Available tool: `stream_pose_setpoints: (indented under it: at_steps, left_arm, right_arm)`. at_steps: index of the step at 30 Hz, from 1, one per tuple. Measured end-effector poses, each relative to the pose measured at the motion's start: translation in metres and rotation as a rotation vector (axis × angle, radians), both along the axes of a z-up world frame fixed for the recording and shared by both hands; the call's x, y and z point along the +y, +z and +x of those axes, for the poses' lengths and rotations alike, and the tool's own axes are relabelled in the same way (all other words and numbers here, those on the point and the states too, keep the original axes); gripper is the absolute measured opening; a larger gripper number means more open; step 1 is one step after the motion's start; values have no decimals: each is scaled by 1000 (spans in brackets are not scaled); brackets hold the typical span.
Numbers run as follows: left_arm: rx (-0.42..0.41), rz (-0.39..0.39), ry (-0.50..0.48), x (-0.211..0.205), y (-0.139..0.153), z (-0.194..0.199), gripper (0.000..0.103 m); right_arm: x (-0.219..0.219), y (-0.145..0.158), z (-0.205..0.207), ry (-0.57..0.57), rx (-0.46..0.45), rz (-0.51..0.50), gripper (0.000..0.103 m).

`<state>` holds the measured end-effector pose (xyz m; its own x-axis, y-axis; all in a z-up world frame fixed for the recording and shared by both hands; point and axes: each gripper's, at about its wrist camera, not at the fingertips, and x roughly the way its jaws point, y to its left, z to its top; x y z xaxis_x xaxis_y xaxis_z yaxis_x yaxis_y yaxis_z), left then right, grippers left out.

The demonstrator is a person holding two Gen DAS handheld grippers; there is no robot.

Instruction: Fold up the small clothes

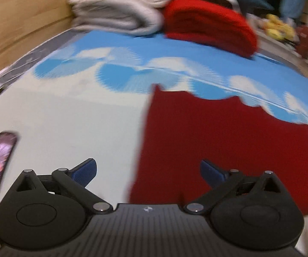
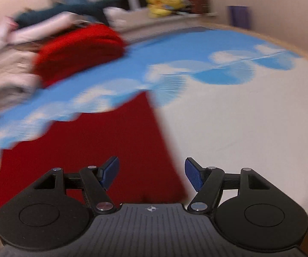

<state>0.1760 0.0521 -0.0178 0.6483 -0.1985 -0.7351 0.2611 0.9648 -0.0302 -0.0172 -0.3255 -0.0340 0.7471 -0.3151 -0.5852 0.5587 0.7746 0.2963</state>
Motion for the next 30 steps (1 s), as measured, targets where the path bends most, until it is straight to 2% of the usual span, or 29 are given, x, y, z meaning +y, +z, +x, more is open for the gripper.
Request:
stream_pose_setpoints:
  at_steps: [2, 3, 7, 9, 11, 18, 26, 30]
  left_arm:
    - [-3, 36, -61, -26, -6, -3, 103]
    - [-2, 70, -84, -41, -12, -4, 103]
    - [4, 161, -134, -77, -33, -7, 103]
    - [4, 164, -159, -85, -37, -8, 103]
    - [-7, 168, -186, -92, -40, -6, 103]
    - [-5, 147, -194, -95, -41, -3, 103]
    - [-25, 163, -203, -92, -37, -12, 103]
    - [-8, 159, -197, -89, -40, -9, 103]
  right_arm:
    - [19, -5, 10, 94, -41, 49, 70]
    - [25, -9, 21, 132, -31, 47, 70]
    - [51, -19, 62, 186, 124, -109, 69]
    - [57, -27, 75, 199, 176, -156, 69]
    - [60, -31, 85, 219, 200, -156, 69]
    - [53, -37, 107, 231, 219, -158, 70]
    - [56, -37, 101, 238, 215, -135, 70]
    - [49, -38, 93, 214, 205, -113, 70]
